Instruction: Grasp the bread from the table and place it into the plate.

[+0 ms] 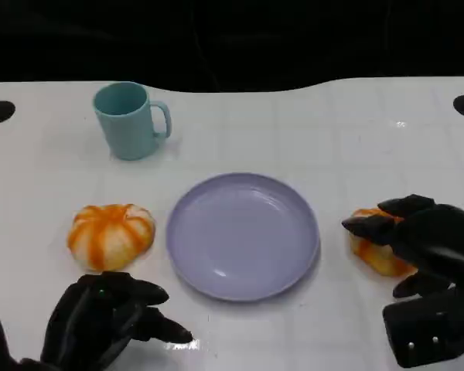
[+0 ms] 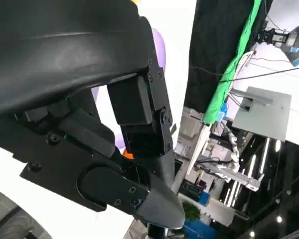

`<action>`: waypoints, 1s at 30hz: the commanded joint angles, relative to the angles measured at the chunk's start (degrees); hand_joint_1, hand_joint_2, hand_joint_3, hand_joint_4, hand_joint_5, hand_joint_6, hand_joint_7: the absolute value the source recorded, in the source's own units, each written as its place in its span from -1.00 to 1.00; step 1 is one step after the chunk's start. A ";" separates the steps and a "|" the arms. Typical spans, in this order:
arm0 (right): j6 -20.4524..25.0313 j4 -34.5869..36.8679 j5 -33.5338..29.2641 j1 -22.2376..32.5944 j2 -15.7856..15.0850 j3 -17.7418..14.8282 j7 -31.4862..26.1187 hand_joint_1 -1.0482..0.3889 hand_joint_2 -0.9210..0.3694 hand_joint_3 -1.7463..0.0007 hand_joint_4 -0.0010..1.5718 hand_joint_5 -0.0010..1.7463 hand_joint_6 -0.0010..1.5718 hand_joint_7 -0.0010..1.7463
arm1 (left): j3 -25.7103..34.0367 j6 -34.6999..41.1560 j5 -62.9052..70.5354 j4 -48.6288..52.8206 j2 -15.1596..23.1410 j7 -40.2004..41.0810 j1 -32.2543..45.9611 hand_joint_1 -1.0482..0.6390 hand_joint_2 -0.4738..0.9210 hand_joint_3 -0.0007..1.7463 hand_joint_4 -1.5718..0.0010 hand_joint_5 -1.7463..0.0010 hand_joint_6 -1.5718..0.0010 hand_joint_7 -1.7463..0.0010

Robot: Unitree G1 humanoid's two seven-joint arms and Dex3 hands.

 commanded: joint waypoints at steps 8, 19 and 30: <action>-1.11 8.30 0.07 -4.67 2.79 2.00 -11.32 0.33 -0.82 1.00 -0.02 -0.85 0.00 -0.93 | 0.21 0.55 -0.24 -1.04 0.56 1.02 0.67 -0.92 0.83 -1.00 -1.00 0.75 -0.98 1.00; -6.18 13.93 1.71 -6.85 3.36 1.61 -21.15 0.39 -0.81 1.00 0.29 0.01 0.56 -0.95 | 0.24 0.84 -0.23 -1.55 0.56 1.27 0.80 -0.93 0.83 -1.00 -1.00 0.75 -0.98 1.00; -11.18 18.28 2.01 -8.50 3.23 1.96 -29.21 0.49 -0.17 -0.11 0.21 0.99 0.21 0.55 | 0.20 0.36 -0.12 -1.44 0.57 1.13 0.89 -0.93 0.84 -1.00 -1.00 0.77 -0.96 1.00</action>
